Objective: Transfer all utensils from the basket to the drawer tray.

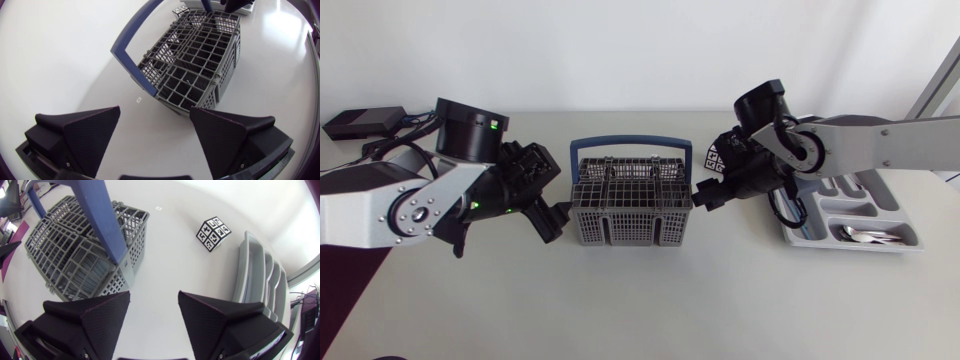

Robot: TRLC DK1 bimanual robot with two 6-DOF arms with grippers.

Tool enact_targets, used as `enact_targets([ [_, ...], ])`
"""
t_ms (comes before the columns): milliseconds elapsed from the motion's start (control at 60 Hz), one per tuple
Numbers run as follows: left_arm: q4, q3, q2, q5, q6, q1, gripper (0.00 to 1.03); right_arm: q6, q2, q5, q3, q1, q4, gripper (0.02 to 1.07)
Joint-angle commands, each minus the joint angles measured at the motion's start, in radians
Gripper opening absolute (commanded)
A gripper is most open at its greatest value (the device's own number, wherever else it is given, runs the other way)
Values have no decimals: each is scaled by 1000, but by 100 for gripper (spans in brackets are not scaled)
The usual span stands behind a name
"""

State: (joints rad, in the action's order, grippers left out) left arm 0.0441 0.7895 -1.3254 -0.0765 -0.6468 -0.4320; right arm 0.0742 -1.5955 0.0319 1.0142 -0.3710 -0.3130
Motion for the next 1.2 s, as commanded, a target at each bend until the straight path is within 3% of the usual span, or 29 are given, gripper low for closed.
enact_targets([
  [0,7,-32,43,9,30,4,99,-16,37,14,-43,4,2,75],
  [183,34,-49,138,37,84,38,99,6,144,23,-97,12,-1,77],
  [317,65,-21,212,38,245,107,99,41,267,49,-135,55,-8,103],
  [383,46,-39,265,35,306,144,99,49,325,51,-163,81,3,103],
  [633,5,-128,377,15,355,203,99,119,517,80,-290,162,52,103],
  [950,-141,-265,572,14,490,277,99,174,767,83,-471,311,187,103],
  [1183,-210,-377,687,14,592,323,99,180,947,37,-615,408,296,103],
])
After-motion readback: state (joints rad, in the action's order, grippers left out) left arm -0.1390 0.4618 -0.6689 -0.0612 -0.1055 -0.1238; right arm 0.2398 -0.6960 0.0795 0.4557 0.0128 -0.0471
